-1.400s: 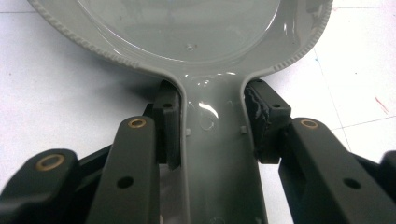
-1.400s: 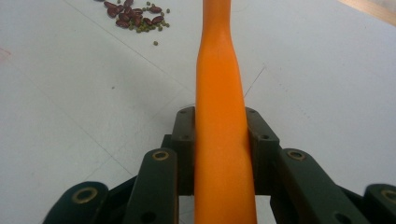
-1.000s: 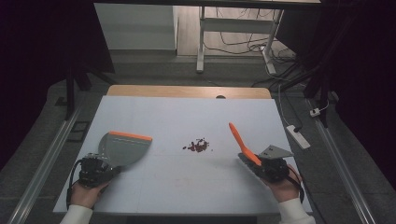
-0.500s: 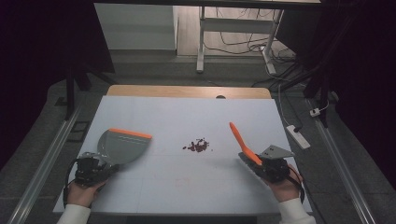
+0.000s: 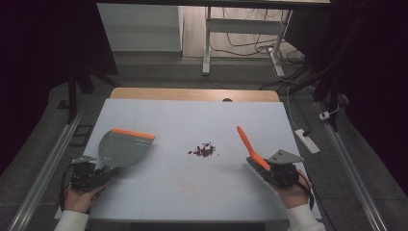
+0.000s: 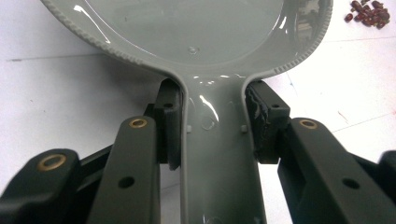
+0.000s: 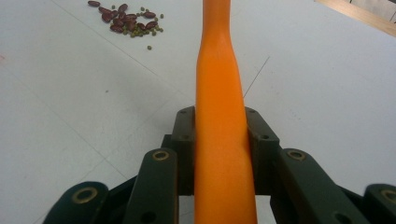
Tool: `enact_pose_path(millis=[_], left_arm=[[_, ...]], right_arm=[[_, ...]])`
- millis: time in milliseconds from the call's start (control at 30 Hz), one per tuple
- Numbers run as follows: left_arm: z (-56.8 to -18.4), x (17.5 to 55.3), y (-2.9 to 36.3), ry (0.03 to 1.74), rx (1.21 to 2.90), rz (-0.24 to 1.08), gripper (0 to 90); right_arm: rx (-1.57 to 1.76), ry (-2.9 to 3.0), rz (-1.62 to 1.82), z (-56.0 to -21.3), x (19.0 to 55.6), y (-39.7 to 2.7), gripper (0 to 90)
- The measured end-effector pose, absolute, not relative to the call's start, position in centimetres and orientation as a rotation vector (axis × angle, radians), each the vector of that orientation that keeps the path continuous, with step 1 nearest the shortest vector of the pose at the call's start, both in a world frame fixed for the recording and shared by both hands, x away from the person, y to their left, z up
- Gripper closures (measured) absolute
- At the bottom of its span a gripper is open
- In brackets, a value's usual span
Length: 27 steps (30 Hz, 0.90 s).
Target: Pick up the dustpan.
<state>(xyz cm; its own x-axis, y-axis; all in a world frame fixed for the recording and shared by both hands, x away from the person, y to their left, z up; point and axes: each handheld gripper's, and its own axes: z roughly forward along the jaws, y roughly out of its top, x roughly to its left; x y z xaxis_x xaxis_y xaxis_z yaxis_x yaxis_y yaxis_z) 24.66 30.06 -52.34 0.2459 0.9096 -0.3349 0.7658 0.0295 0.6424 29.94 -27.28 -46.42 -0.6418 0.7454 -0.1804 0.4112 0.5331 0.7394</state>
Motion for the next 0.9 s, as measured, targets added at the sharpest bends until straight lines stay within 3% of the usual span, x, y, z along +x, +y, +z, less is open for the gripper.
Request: enact_pose_path(millis=[900], left_arm=[[-51.4, 25.7, 29.9, 1.435, 1.752, 0.262, 61.9]], right_arm=[[0.938, 2.292, 0.923, -46.5, 30.0, -27.2, 69.9]])
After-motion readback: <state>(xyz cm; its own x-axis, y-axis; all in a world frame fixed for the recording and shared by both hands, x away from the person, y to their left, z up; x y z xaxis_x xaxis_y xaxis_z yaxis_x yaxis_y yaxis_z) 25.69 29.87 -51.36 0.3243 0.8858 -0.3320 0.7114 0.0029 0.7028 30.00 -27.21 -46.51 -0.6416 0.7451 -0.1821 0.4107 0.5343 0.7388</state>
